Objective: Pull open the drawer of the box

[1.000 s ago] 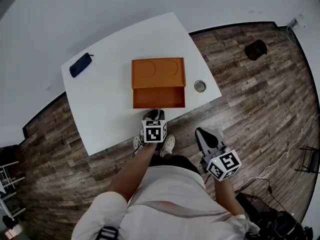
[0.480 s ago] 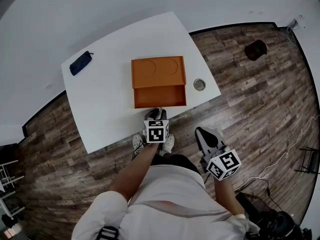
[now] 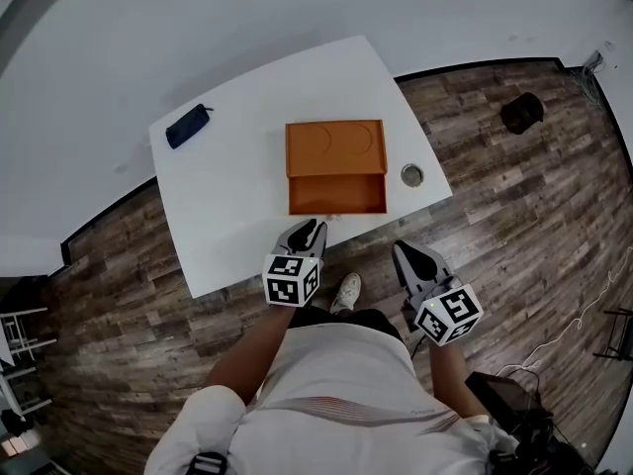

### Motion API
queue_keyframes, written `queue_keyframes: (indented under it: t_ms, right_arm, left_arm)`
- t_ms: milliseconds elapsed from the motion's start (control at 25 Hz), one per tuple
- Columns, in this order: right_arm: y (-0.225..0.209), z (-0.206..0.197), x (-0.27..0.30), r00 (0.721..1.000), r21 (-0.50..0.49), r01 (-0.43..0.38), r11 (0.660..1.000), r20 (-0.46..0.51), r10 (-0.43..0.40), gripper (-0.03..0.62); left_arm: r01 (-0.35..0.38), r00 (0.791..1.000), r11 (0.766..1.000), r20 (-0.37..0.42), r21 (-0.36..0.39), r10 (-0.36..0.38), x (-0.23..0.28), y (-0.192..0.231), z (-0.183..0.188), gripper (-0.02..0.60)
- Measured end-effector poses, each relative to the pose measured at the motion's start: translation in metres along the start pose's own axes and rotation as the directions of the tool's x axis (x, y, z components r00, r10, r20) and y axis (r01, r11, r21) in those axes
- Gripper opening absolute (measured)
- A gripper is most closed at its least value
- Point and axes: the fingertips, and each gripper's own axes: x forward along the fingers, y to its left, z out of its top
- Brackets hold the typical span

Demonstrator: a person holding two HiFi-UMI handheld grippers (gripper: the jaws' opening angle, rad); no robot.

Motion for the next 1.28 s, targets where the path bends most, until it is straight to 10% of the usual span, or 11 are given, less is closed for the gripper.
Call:
queue_keyframes:
  t_ms: [520, 1280]
  right_arm:
    - [0.047, 0.064, 0.046, 0.99, -0.086, -0.083, 0.993, 0.103, 0.091, -0.002]
    - [0.12, 0.091, 0.0, 0.971, -0.168, -0.032, 0.985, 0.23, 0.071, -0.002]
  left_arm:
    - [-0.055, 0.944, 0.995, 0.328, 0.081, 0.026, -0.144, 0.032, 0.133, 0.026]
    - [-0.089, 0.845, 0.966, 0.532, 0.243, -0.056, -0.246, 0.021, 0.156, 0.012]
